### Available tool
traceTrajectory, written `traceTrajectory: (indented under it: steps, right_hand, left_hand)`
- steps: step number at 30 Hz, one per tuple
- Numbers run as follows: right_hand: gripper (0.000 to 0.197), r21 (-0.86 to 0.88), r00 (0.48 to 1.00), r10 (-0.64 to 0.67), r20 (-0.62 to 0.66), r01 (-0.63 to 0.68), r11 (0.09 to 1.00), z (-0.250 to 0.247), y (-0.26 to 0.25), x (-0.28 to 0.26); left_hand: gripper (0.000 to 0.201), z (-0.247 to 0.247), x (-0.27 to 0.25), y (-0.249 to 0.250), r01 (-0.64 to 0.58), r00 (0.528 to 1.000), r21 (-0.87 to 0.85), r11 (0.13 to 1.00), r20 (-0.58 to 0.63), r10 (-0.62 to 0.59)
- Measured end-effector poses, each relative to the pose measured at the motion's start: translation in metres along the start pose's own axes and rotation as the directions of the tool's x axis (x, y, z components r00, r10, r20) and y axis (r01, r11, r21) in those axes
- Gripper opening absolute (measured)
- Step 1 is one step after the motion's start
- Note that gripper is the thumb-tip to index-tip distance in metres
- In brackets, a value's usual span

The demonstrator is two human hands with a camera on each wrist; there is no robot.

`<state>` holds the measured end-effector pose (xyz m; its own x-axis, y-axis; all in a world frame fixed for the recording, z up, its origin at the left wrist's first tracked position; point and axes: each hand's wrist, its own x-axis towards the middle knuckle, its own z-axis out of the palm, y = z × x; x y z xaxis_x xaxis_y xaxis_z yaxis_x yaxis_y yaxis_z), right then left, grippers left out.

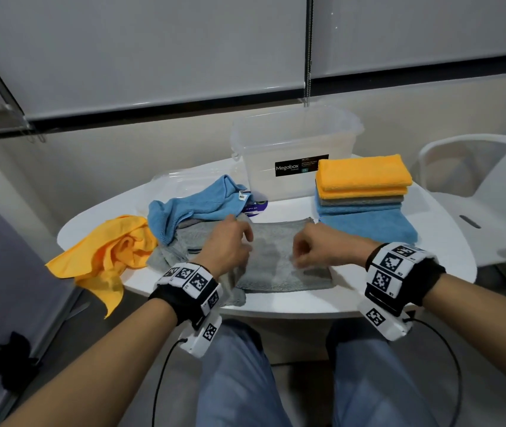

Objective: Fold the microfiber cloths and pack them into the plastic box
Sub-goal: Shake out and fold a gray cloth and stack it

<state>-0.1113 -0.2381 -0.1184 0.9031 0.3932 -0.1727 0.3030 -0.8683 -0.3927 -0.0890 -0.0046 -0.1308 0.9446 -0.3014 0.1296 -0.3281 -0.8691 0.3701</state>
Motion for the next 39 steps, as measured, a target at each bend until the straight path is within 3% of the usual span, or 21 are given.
traceTrajectory:
  steps: [2,5,8,10,13,18,21,23,25,27,31,35,37,39]
  right_hand:
    - [0.035,-0.032,0.99,-0.021,0.14,0.026,0.999,0.005,-0.004,-0.005]
    - [0.059,-0.148,0.981,0.024,0.193,0.005,0.989,0.016,-0.002,-0.005]
    - [0.043,-0.256,0.991,-0.038,0.129,0.07,0.964,0.026,-0.004,-0.005]
    - [0.028,-0.294,0.992,-0.078,0.103,0.105,0.95,0.029,-0.006,-0.005]
    - [0.009,-0.199,0.995,-0.083,0.06,0.094,0.975,0.022,-0.001,-0.001]
    - [0.028,0.075,0.998,-0.044,0.045,0.04,0.996,0.001,0.009,0.001]
    - [0.025,0.301,0.999,0.035,0.001,-0.034,0.953,-0.008,0.017,-0.001]
    - [0.028,0.437,0.998,0.029,0.054,-0.05,0.898,-0.016,0.021,-0.005]
    - [0.04,0.444,0.994,0.01,0.113,-0.06,0.894,-0.022,0.025,-0.007]
    - [0.035,0.438,0.994,0.034,0.104,-0.077,0.895,-0.02,0.031,-0.005]
    - [0.023,0.522,0.977,0.204,-0.06,-0.143,0.841,-0.009,0.04,0.012]
    - [0.01,0.621,0.945,0.297,-0.135,-0.153,0.768,0.005,0.044,0.026]
    - [0.009,0.608,0.923,0.339,-0.182,-0.166,0.776,0.012,0.044,0.031]
    - [0.014,0.501,0.91,0.342,-0.235,-0.188,0.845,0.017,0.047,0.039]
  left_hand:
    - [0.011,-0.005,-0.009,0.009,-0.067,0.982,-0.013,0.998,0.177,0.068]
    - [0.037,-0.005,-0.017,0.01,-0.141,0.879,0.023,0.99,0.462,0.114]
    - [0.055,-0.001,-0.02,0.005,-0.226,0.833,0.169,0.959,0.545,0.1]
    - [0.054,-0.001,-0.019,0.005,-0.248,0.837,0.18,0.952,0.535,0.117]
    - [0.052,-0.004,-0.015,0.005,-0.21,0.846,0.147,0.967,0.522,0.105]
    - [0.011,-0.018,-0.007,0.003,-0.087,0.893,-0.064,0.994,0.437,0.106]
    - [0.013,-0.025,-0.006,0.001,0.028,0.917,-0.273,0.962,0.391,0.084]
    - [0.012,-0.021,-0.004,-0.003,0.095,0.954,-0.42,0.902,0.299,0.039]
    - [0.01,-0.011,0.0,-0.007,0.15,0.979,-0.514,0.845,0.196,-0.055]
    - [0.009,0.005,0.005,-0.01,0.192,0.981,-0.573,0.797,0.146,-0.131]
    - [0.016,0.027,0.015,-0.017,0.22,0.974,-0.508,0.833,0.075,-0.211]
    - [0.023,0.036,0.023,-0.017,0.238,0.966,-0.413,0.879,0.007,-0.258]
    - [0.028,0.04,0.024,-0.018,0.247,0.962,-0.354,0.902,-0.022,-0.272]
    - [0.029,0.043,0.025,-0.02,0.274,0.954,-0.328,0.904,-0.024,-0.298]
